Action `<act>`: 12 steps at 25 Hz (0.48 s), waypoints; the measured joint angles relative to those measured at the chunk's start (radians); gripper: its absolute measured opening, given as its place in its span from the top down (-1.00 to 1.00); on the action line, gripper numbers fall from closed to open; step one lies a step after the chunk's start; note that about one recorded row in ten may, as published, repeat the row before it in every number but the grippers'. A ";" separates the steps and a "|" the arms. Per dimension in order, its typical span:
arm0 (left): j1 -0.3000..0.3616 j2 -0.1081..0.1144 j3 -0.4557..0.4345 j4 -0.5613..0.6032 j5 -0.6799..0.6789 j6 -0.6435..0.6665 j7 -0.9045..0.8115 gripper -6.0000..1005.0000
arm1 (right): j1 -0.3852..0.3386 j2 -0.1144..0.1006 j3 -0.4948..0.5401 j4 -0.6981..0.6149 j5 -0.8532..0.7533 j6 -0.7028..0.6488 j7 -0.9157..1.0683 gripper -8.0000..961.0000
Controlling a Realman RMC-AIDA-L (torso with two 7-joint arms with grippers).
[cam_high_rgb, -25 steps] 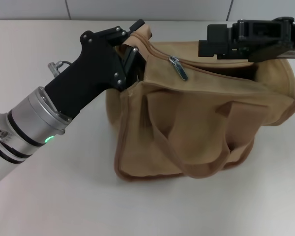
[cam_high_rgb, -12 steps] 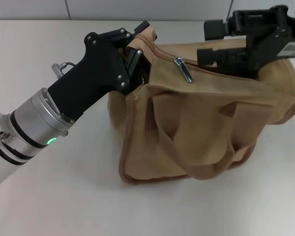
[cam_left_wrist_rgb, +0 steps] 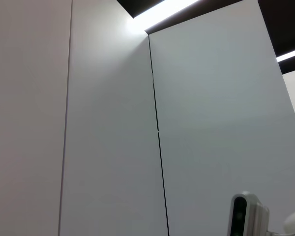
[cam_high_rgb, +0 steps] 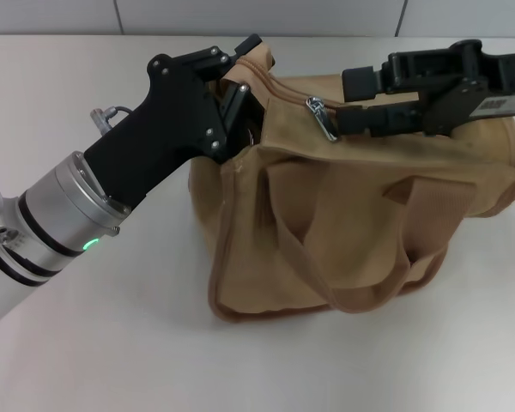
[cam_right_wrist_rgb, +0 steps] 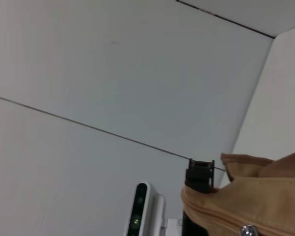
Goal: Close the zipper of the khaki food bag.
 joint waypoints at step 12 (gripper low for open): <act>-0.008 -0.001 -0.004 -0.001 0.000 0.000 0.000 0.95 | 0.022 0.001 -0.007 -0.004 -0.051 0.050 -0.039 -0.44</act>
